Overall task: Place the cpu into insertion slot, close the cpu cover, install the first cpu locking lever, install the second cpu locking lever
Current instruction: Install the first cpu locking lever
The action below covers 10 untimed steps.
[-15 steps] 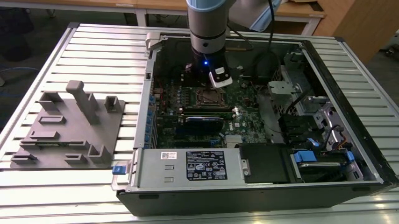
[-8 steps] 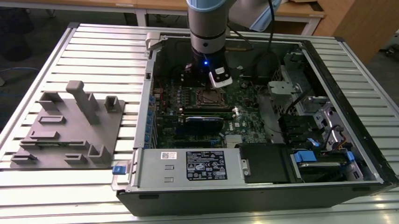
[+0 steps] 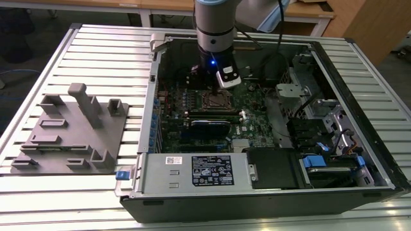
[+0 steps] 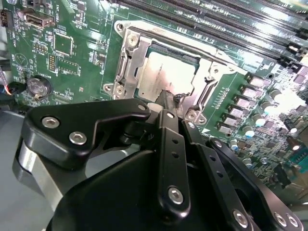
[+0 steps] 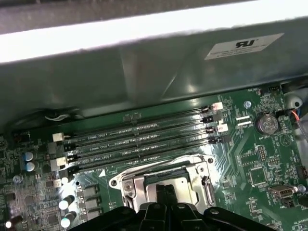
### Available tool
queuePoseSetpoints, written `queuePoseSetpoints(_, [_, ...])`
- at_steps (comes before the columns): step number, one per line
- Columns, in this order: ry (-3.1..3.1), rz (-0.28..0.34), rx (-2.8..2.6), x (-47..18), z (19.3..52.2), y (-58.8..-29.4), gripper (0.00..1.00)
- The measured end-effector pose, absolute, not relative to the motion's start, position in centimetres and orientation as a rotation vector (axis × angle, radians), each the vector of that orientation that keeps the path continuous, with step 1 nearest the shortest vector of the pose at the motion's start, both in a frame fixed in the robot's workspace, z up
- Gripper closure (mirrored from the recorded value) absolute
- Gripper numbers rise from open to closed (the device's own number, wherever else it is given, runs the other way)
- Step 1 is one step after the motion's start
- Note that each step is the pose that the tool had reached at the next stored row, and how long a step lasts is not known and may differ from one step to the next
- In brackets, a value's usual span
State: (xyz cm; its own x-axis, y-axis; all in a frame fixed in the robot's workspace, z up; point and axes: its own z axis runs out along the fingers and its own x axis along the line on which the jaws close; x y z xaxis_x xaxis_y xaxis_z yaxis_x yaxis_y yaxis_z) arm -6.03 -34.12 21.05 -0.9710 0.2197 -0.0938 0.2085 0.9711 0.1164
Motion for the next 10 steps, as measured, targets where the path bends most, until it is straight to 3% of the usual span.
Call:
queuePoseSetpoints(7, [3.057,0.082,0.332,-5.2,21.0,-34.1,0.90])
queuePoseSetpoints(10, [3.060,0.081,0.333,-4.8,21.0,-34.1,0.90])
